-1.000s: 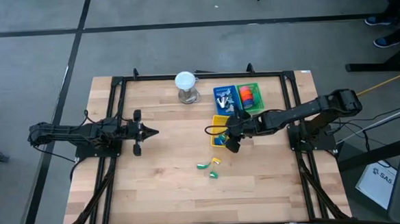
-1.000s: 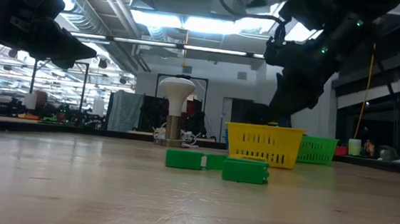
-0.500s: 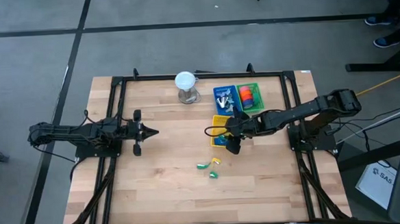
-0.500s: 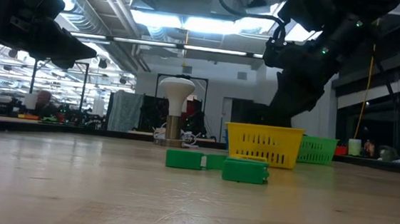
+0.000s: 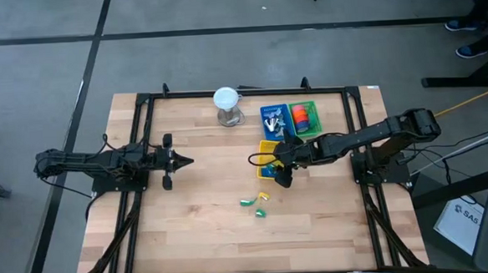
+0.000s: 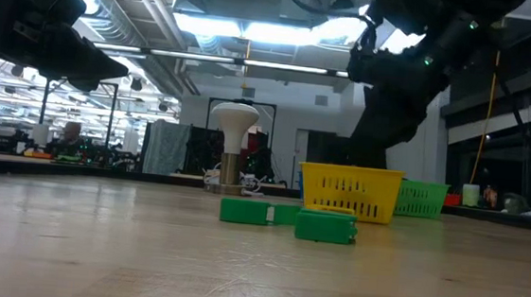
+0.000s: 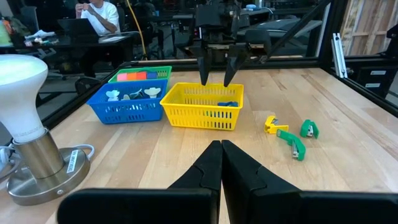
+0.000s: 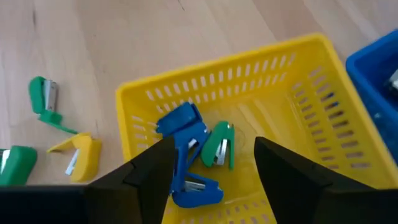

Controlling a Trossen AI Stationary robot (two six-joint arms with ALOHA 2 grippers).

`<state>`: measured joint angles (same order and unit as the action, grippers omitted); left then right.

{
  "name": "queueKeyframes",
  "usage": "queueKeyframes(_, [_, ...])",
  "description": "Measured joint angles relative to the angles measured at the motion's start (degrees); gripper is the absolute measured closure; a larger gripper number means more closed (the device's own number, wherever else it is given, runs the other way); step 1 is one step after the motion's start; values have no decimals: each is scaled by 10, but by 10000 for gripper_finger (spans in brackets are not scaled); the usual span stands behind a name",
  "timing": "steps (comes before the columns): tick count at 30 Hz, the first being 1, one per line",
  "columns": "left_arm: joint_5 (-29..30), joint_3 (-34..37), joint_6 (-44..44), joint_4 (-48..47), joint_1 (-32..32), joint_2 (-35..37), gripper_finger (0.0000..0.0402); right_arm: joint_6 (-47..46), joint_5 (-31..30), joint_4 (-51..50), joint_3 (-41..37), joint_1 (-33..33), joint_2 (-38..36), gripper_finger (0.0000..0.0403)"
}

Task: Pick and place Stapler, Stapler remover, tape
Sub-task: Put the green stapler into the yellow bin

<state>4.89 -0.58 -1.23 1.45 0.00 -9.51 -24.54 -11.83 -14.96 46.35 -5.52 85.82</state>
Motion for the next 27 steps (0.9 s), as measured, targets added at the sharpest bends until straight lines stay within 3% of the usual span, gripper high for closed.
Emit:
queueKeyframes(12, [0, 0, 0, 0, 0, 0, 400, 53, -2, -75, 75, -10, 0, 190])
queueKeyframes(27, [0, 0, 0, 0, 0, 0, 400, 120, -6, -76, 133, -57, 28, 190])
